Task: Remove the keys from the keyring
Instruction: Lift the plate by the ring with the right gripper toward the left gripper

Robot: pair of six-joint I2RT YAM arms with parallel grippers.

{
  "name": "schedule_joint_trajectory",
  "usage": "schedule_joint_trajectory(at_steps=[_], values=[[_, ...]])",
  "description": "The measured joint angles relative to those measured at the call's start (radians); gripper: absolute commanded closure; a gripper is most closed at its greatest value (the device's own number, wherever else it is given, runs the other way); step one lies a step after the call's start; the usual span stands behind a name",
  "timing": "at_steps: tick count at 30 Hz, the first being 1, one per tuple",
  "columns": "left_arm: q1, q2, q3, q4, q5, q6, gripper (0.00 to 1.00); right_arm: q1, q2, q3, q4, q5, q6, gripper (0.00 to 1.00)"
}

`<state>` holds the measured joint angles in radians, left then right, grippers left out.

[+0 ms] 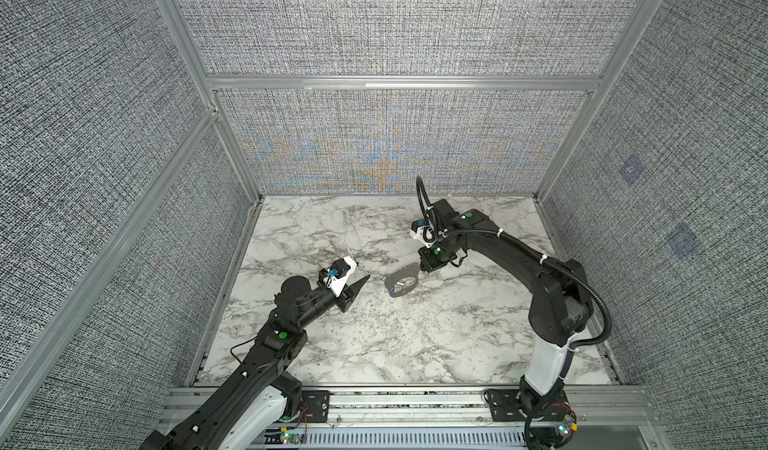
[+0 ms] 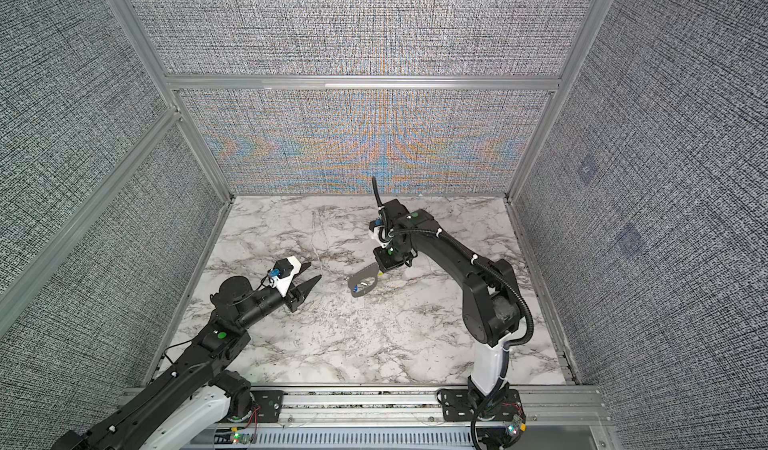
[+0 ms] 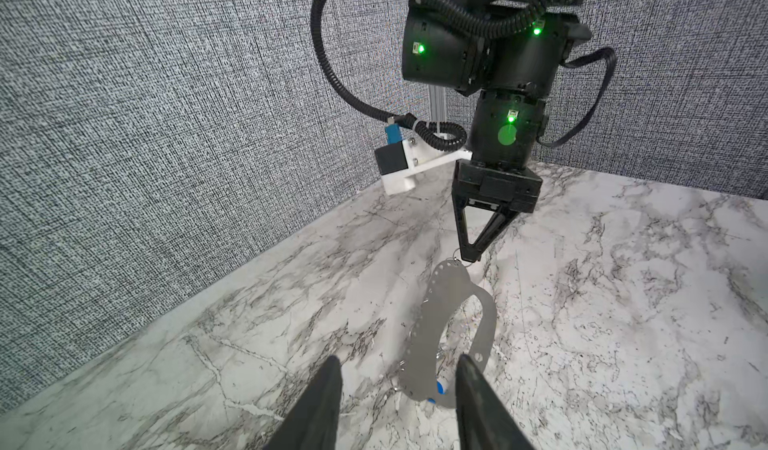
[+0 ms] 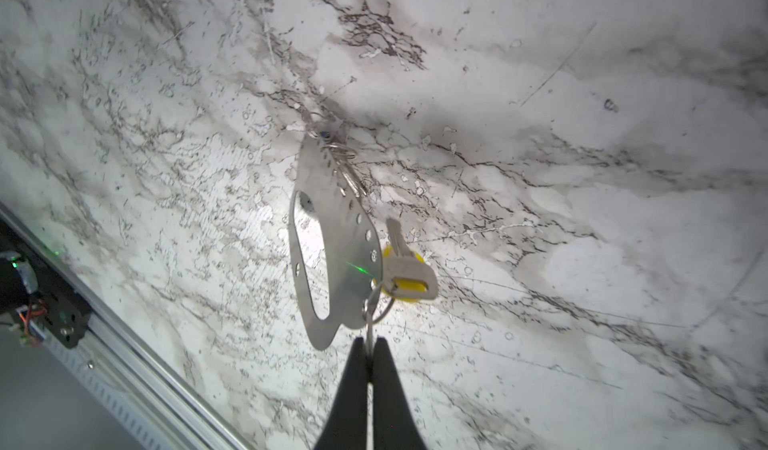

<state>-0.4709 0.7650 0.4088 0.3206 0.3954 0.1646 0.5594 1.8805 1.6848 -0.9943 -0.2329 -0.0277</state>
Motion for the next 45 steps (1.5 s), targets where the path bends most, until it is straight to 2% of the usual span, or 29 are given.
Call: schedule_joint_trajectory(at_steps=[8, 19, 27, 35, 45], values=[[0.000, -0.055, 0.026, -0.009, -0.004, 0.012, 0.53, 0.089, 0.016, 0.260, -0.240, 0.071, -0.213, 0.95], [0.000, -0.079, 0.023, -0.053, -0.007, 0.018, 0.53, 0.212, -0.039, 0.305, -0.310, 0.169, -0.396, 0.97], [-0.004, -0.066, -0.006, -0.037, 0.008, -0.010, 0.54, 0.238, -0.050, 0.349, -0.296, 0.204, -0.416, 0.97], [-0.045, -0.035, -0.032, -0.002, 0.023, -0.048, 0.54, 0.252, -0.067, 0.346, -0.249, 0.169, -0.423, 0.97], [-0.059, -0.024, -0.016, 0.000, 0.028, -0.033, 0.54, 0.252, -0.086, 0.314, -0.220, 0.117, -0.427, 0.97]])
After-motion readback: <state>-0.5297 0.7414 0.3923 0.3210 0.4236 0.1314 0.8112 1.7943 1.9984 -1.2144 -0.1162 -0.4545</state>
